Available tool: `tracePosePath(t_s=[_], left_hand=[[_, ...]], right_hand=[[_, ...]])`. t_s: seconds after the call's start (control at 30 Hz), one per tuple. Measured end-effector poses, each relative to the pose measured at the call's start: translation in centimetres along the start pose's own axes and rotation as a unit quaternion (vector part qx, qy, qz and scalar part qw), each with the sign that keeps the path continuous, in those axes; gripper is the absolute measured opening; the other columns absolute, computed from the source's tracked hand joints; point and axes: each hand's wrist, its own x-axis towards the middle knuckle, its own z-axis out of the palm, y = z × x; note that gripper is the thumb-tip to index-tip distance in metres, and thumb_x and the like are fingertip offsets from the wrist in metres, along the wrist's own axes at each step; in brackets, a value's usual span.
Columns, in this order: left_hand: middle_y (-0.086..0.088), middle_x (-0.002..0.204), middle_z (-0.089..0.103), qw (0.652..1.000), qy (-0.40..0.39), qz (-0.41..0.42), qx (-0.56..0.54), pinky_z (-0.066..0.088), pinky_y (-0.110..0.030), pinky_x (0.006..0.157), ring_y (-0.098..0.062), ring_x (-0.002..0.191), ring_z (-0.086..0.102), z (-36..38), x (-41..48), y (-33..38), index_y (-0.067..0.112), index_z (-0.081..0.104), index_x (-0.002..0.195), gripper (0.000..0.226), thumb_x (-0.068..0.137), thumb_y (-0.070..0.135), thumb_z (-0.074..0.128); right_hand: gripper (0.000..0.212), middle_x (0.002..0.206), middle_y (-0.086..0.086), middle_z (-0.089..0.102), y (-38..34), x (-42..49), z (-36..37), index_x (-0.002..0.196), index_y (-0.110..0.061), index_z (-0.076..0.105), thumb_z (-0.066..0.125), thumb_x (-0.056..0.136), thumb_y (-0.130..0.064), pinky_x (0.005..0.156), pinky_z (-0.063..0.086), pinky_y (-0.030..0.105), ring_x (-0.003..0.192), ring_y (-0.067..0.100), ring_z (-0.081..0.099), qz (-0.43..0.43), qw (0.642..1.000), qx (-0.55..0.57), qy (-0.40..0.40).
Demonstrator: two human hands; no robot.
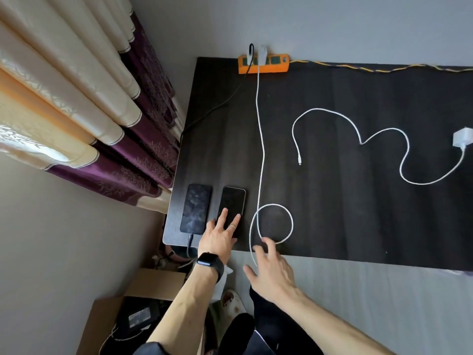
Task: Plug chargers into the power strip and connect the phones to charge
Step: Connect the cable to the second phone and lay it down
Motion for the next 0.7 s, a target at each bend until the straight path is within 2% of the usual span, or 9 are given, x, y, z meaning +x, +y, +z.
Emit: tracePosePath(t_s=[0.07, 0.13, 0.27, 0.33, 0.43, 0.5, 0.57, 0.63, 0.7], left_hand=[[0.002, 0.167, -0.004, 1.000, -0.003, -0.006, -0.001, 0.039, -0.039, 0.113, -0.032, 0.139, 0.026, -0.2, -0.1, 0.2, 0.040, 0.008, 0.157, 0.066, 0.104, 0.031, 0.045], [0.003, 0.167, -0.003, 1.000, -0.003, -0.016, -0.010, 0.041, -0.038, 0.110, -0.032, 0.133, 0.031, -0.3, -0.1, 0.5, 0.041, 0.010, 0.156, 0.065, 0.104, 0.029, 0.045], [0.007, 0.167, -0.005, 1.000, -0.014, -0.019, -0.014, 0.043, -0.036, 0.108, -0.031, 0.129, 0.033, -0.4, -0.3, 0.4, 0.044, 0.009, 0.155, 0.074, 0.101, 0.011, 0.046], [0.008, 0.166, -0.008, 0.999, -0.028, -0.013, -0.008, 0.043, -0.035, 0.107, -0.031, 0.131, 0.032, -0.5, -0.3, 0.0, 0.045, 0.006, 0.155, 0.083, 0.097, 0.003, 0.047], [0.010, 0.166, -0.009, 0.999, -0.034, -0.004, 0.000, 0.044, -0.034, 0.106, -0.031, 0.134, 0.029, -0.9, -0.2, -0.2, 0.045, 0.005, 0.155, 0.087, 0.095, -0.001, 0.047], [0.011, 0.166, -0.010, 0.999, -0.039, -0.005, 0.006, 0.045, -0.036, 0.106, -0.032, 0.136, 0.027, -1.1, -0.3, -0.3, 0.045, 0.005, 0.155, 0.087, 0.095, -0.002, 0.046], [0.012, 0.166, -0.010, 0.999, -0.042, -0.003, 0.009, 0.045, -0.038, 0.106, -0.031, 0.137, 0.027, -1.2, -0.3, -0.4, 0.046, 0.005, 0.155, 0.088, 0.094, -0.003, 0.046], [0.012, 0.165, -0.011, 0.999, -0.045, 0.000, 0.010, 0.045, -0.040, 0.106, -0.031, 0.137, 0.027, -1.1, -0.4, -0.6, 0.046, 0.004, 0.155, 0.087, 0.095, -0.003, 0.045], [0.014, 0.165, -0.012, 0.999, -0.047, 0.004, 0.011, 0.047, -0.041, 0.105, -0.030, 0.137, 0.026, -0.9, -0.4, -0.8, 0.048, 0.003, 0.154, 0.084, 0.098, 0.001, 0.044]], right_hand=[[0.047, 0.147, 0.003, 0.033, -0.1, -0.7, 0.5, 0.122, -0.024, 0.052, 0.051, 0.090, -0.059, 0.078, 0.056, 0.037, 0.104, 0.025, 0.066, 0.008, 1.000, 0.018, 0.019], [0.048, 0.134, 0.000, 0.042, -0.3, -0.2, -0.2, 0.123, -0.024, 0.053, 0.050, 0.092, -0.061, 0.072, 0.052, 0.033, 0.099, 0.023, 0.066, 0.037, 0.997, 0.052, 0.037], [0.054, 0.119, 0.003, 0.061, -1.3, 2.1, -1.5, 0.125, -0.018, 0.052, 0.050, 0.094, -0.063, 0.079, 0.052, 0.041, 0.104, 0.032, 0.068, 0.036, 0.999, 0.026, 0.029], [0.052, 0.117, 0.007, 0.067, -2.0, 2.8, -1.7, 0.127, -0.012, 0.051, 0.051, 0.097, -0.055, 0.078, 0.053, 0.043, 0.103, 0.034, 0.069, 0.022, 0.999, -0.020, 0.033], [0.036, 0.111, 0.012, 0.073, -2.4, 3.0, -0.9, 0.124, -0.008, 0.055, 0.050, 0.101, -0.034, 0.077, 0.052, 0.042, 0.101, 0.036, 0.070, 0.015, 0.998, -0.061, 0.017], [0.031, 0.106, 0.015, 0.073, -1.9, 1.9, 0.3, 0.117, -0.007, 0.059, 0.050, 0.098, -0.030, 0.074, 0.049, 0.040, 0.099, 0.037, 0.069, 0.020, 0.998, -0.050, -0.031], [0.027, 0.105, 0.015, 0.071, -0.5, -0.1, 2.0, 0.110, -0.007, 0.063, 0.050, 0.095, -0.027, 0.075, 0.047, 0.039, 0.098, 0.037, 0.067, 0.031, 0.992, -0.029, -0.121], [0.024, 0.109, 0.014, 0.069, 1.0, -2.5, 3.5, 0.108, -0.007, 0.065, 0.055, 0.088, -0.018, 0.073, 0.047, 0.037, 0.098, 0.035, 0.067, 0.049, 0.967, -0.044, -0.245], [0.018, 0.103, 0.012, 0.072, 2.5, -4.1, 4.6, 0.094, -0.007, 0.066, 0.057, 0.079, -0.012, 0.064, 0.049, 0.029, 0.081, 0.027, 0.070, 0.094, 0.934, -0.054, -0.341]])
